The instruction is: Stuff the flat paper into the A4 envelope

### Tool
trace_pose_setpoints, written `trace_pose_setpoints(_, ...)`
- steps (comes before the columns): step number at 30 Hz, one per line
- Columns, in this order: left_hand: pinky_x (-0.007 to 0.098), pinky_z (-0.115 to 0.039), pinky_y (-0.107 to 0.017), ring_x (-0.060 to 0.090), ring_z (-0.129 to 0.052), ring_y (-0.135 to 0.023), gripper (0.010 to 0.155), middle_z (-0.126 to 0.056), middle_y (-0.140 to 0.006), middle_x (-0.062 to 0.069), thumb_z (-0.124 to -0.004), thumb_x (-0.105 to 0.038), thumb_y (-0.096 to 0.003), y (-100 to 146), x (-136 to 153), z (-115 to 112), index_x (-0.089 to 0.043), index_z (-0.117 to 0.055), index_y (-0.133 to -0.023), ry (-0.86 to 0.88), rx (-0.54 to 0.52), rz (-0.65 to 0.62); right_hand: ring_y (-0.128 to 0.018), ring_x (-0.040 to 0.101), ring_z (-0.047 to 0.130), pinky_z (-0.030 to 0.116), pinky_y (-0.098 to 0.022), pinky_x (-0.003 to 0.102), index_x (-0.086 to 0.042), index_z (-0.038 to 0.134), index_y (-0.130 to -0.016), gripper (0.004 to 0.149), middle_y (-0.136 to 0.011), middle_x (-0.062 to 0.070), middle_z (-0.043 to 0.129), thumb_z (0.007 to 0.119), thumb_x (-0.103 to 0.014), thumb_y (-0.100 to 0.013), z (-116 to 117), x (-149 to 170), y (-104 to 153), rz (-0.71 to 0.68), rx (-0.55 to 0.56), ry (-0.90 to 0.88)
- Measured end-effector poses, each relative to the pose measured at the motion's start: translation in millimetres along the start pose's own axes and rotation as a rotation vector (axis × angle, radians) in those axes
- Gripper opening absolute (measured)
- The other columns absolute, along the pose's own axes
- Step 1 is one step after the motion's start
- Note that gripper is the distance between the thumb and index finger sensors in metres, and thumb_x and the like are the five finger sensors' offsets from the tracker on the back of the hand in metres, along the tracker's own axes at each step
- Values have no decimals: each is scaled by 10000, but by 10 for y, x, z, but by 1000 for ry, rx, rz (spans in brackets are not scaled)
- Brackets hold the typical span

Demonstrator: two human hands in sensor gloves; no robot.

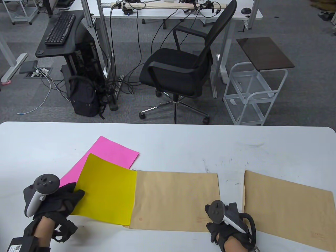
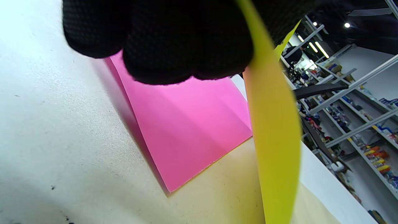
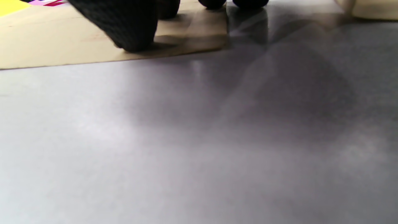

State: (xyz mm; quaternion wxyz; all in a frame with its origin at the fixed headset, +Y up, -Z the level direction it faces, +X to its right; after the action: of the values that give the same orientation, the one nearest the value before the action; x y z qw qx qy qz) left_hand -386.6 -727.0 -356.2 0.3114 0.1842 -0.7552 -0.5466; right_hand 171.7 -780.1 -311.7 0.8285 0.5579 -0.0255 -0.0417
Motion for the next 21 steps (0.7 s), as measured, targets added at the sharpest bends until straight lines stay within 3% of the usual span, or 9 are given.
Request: trace_pose_setpoints(21, 439, -913, -472, 145, -1083, -370, 442, -1042, -481, -132, -808, -417, -448, -44, -33, -129, -226, -858, -843, -26, 13, -11, -1024, 402, 506, 506, -680, 662, -394, 503, -1072, 656, -1112, 33, 383, 806, -458, -494, 0, -5, 1, 1, -3, -1)
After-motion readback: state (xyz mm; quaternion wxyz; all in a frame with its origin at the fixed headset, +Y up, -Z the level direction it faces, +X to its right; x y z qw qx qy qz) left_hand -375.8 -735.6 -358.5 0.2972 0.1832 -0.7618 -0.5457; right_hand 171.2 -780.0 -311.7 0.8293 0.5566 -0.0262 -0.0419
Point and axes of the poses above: the tracker on the back of each hand, its own x axis roughly to the little-finger side, its own y axis roughly from the fingertips to the wrist, z = x × y, the point moved 1 cm from there along -y, roughly from the wrist to the fingertips
